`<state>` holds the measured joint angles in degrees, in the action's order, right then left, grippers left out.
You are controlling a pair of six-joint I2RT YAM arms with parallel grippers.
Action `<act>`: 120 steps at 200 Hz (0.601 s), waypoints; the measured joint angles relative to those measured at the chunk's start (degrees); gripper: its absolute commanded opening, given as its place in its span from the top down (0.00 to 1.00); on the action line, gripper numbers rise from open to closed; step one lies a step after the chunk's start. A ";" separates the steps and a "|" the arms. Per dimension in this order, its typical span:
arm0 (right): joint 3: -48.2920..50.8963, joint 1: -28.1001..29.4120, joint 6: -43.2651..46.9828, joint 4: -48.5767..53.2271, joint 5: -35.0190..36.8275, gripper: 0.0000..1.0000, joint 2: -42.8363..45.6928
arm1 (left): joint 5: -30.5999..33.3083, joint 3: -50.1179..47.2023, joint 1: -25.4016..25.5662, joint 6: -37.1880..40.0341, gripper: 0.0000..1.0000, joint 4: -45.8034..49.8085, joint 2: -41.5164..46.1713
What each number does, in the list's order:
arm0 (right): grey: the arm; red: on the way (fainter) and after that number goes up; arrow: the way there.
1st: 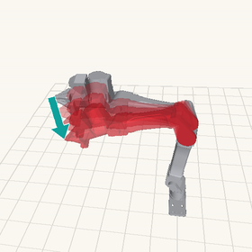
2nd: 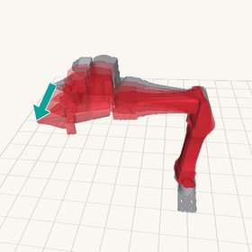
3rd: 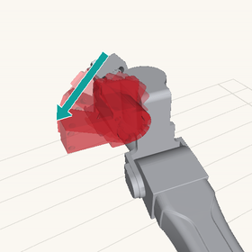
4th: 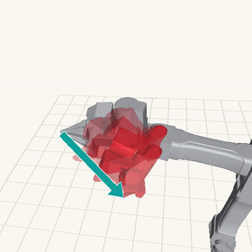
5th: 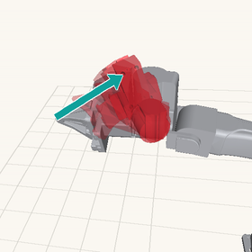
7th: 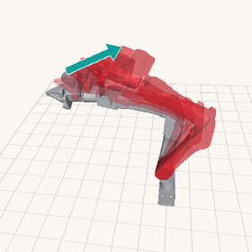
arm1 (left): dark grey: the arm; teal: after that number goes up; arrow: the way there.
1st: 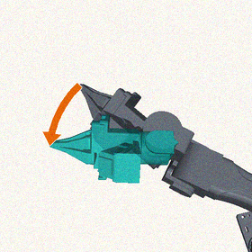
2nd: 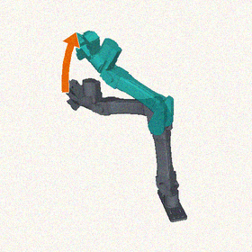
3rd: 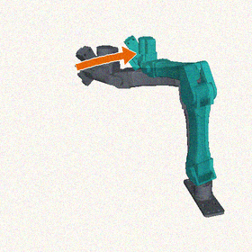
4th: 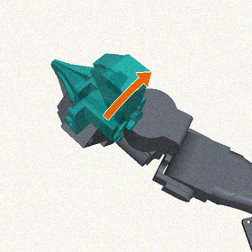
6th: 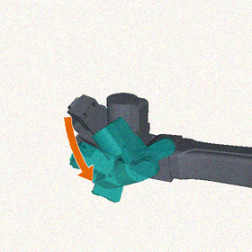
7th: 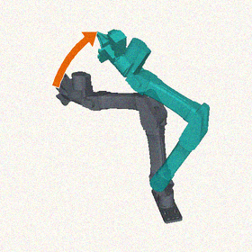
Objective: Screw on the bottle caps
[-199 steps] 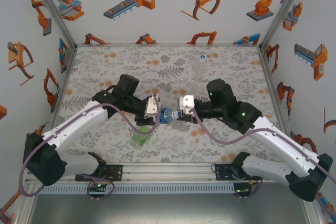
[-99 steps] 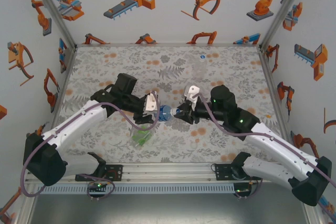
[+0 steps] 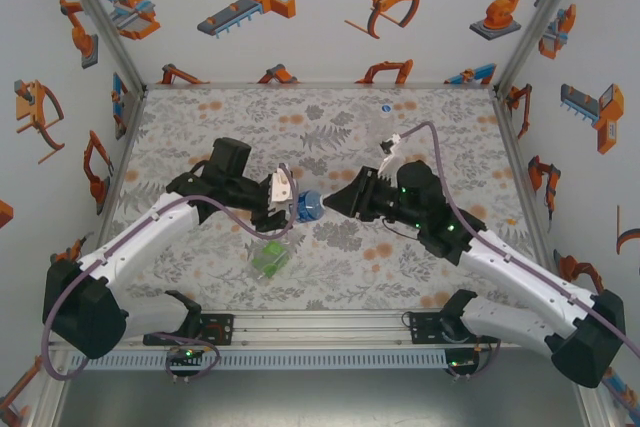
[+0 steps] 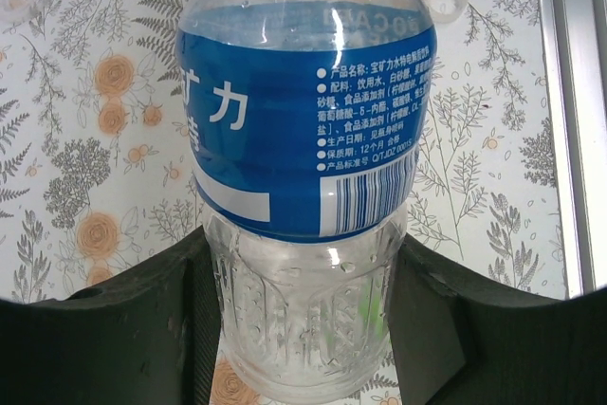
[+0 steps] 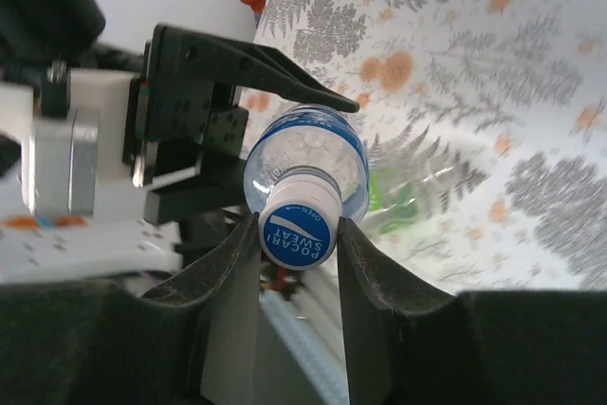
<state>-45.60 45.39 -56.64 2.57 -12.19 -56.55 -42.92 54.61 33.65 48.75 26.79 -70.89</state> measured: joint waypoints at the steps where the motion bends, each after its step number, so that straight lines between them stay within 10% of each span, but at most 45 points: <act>1: -0.07 0.00 -0.46 0.15 0.07 0.89 -0.04 | 0.04 0.00 0.00 -0.07 1.00 0.00 0.00; 48: -2.51 -0.22 -18.88 4.37 0.87 0.73 -3.45 | 2.08 -0.15 -0.59 -0.70 1.00 0.00 -0.02; 120: -9.05 0.46 -12.63 15.28 1.16 0.38 -4.39 | -0.50 -0.17 0.02 -1.60 1.00 -5.86 -0.02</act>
<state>-54.65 45.84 -69.28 17.85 -11.03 -60.95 -43.42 54.43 33.67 47.16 20.93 -70.91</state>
